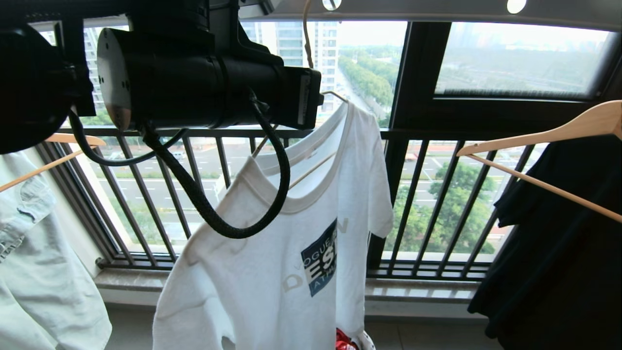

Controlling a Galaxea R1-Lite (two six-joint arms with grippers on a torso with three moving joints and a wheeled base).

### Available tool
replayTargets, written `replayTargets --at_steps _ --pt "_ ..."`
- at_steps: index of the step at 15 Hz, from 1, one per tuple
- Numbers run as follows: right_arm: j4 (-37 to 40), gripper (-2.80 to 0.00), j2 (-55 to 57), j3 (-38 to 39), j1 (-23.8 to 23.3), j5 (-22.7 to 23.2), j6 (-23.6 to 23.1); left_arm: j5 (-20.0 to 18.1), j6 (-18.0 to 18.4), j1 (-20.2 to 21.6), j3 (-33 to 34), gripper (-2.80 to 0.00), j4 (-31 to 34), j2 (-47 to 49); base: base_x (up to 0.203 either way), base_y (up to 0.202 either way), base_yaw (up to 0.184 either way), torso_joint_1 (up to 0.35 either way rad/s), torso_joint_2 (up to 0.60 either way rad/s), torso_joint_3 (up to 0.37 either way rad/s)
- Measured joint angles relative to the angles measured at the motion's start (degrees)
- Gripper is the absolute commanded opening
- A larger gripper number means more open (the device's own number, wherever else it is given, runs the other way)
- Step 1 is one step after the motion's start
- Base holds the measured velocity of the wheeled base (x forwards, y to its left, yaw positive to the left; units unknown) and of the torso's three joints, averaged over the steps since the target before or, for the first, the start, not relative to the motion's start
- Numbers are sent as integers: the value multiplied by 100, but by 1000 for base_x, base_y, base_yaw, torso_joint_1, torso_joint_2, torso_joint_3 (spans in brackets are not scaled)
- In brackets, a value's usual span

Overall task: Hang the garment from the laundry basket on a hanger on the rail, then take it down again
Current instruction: Take the clothes off the clothes rack

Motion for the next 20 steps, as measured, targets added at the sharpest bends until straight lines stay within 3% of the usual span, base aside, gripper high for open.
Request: replayTargets --at_steps 13,17,20 --pt "-2 -280 9 -1 2 0 0 171 0 -30 312 -280 67 -832 0 0 0 0 0 0" --pt "-6 -280 2 -32 0 7 -22 137 -36 -30 483 -280 659 -1349 0 0 0 0 0 0" --pt "256 -280 27 -534 0 63 -13 126 -59 -30 916 -280 689 -1739 0 0 0 0 0 0"
